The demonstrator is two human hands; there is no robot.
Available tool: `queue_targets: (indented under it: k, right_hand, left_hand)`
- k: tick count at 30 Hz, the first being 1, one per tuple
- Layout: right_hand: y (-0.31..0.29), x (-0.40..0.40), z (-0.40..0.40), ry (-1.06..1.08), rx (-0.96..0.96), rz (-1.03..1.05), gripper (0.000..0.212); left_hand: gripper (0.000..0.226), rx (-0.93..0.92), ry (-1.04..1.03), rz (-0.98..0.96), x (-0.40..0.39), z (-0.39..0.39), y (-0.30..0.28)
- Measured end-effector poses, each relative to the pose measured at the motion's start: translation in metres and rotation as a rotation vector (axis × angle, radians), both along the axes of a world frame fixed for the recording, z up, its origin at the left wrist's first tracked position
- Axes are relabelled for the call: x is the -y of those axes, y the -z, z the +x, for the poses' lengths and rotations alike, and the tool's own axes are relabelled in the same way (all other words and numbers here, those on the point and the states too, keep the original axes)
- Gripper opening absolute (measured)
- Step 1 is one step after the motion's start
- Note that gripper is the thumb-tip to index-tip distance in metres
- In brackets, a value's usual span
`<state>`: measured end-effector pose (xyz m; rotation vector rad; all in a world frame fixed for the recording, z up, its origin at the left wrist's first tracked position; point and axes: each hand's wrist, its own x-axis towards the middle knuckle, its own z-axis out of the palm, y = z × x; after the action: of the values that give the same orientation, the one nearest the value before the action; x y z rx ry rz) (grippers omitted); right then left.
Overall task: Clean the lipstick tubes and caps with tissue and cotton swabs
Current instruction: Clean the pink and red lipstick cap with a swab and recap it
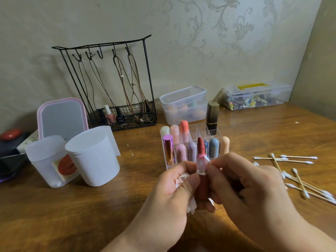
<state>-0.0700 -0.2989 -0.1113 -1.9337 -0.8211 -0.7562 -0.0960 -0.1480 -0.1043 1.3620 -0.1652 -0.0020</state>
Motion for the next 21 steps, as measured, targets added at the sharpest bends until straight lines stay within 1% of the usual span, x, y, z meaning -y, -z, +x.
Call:
queue_targets:
  k: [3, 5, 9, 11, 12, 14, 16, 17, 18, 21]
  right_hand:
    - [0.000, 0.001, 0.000, 0.002, -0.015, 0.001, 0.013]
    - [0.001, 0.002, 0.000, 0.012, -0.024, -0.003, 0.013]
    - [-0.003, 0.004, 0.003, 0.081, -0.027, -0.033, 0.014]
    - [-0.006, 0.009, 0.008, 0.134, -0.060, -0.005, 0.013]
    - [-0.007, 0.012, 0.013, 0.160, -0.086, 0.026, 0.013]
    - [-0.012, 0.019, 0.021, 0.184, -0.165, 0.098, 0.022]
    - [-0.014, 0.024, 0.023, 0.175, -0.273, 0.101, 0.033]
    - [-0.015, 0.024, 0.022, 0.174, -0.324, 0.049, 0.032]
    - [-0.016, 0.022, 0.022, 0.190, -0.365, -0.049, 0.030]
    - [-0.014, 0.014, 0.021, 0.359, -0.461, -0.449, 0.028]
  left_hand:
    - [0.026, -0.010, -0.004, 0.008, 0.000, 0.000, -0.001]
    - [0.029, -0.032, 0.006, -0.029, 0.000, 0.000, -0.001]
    - [0.027, -0.109, 0.079, -0.197, 0.003, -0.002, -0.006]
    - [0.030, -0.174, 0.097, -0.313, 0.000, -0.002, -0.009]
    - [0.030, -0.177, 0.094, -0.342, -0.003, -0.002, -0.011]
    - [0.027, -0.169, 0.059, -0.363, -0.013, 0.000, -0.016]
    - [0.022, -0.163, 0.025, -0.402, -0.022, 0.002, -0.021]
    - [0.020, -0.162, 0.018, -0.441, -0.025, 0.003, -0.023]
    - [0.019, -0.161, 0.024, -0.491, -0.027, 0.005, -0.024]
    - [0.023, -0.155, 0.047, -0.591, -0.028, 0.008, -0.024]
